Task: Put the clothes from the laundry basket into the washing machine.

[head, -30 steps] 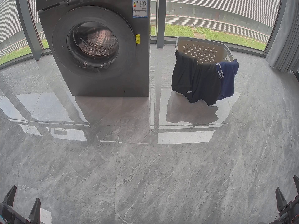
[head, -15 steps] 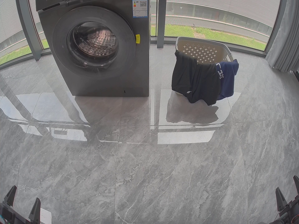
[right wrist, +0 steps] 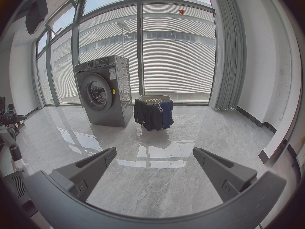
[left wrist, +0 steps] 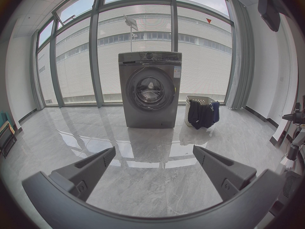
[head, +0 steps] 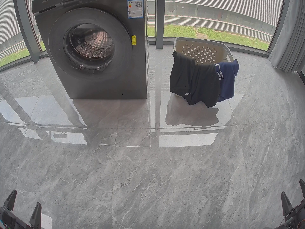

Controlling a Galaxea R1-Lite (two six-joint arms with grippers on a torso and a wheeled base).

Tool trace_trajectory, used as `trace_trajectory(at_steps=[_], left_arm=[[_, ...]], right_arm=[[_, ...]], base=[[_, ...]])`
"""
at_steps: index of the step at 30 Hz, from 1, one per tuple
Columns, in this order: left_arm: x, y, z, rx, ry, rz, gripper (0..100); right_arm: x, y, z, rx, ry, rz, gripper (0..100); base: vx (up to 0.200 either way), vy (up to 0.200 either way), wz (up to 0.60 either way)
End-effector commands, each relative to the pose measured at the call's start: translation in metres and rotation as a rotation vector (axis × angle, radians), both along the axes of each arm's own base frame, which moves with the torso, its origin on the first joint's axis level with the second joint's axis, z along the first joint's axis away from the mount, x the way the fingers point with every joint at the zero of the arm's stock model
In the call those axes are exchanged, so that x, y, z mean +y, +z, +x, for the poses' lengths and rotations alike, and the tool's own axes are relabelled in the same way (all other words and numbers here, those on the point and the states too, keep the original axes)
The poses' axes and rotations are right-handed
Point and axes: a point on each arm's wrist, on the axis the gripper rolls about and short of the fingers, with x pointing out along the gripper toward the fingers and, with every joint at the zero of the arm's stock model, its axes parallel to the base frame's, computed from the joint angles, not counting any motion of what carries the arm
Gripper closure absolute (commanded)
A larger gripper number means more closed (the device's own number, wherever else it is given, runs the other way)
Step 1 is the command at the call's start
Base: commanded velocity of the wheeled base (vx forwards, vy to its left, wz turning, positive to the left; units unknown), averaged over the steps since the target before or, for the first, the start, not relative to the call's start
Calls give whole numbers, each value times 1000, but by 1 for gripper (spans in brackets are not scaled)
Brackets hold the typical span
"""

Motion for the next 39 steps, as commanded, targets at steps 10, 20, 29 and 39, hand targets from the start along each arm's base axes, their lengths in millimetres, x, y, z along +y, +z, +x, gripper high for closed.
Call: trace_trajectory(at_steps=[10,20,29,39], left_arm=[[0,-5,0,0,1,0,0],[0,-5,0,0,-2,-1,0],[0,-5,0,0,-2,-3,0],[0,-5,0,-2,-2,0,0]], right_arm=[[0,-5,0,1,0,0,0],[0,-5,0,1,0,0,0],[0,-5,0,1,0,-2,0],[0,-5,0,3,0,-3,0]], base=[[0,-40,0],[60,0,0],[200,0,0],[120,0,-60]])
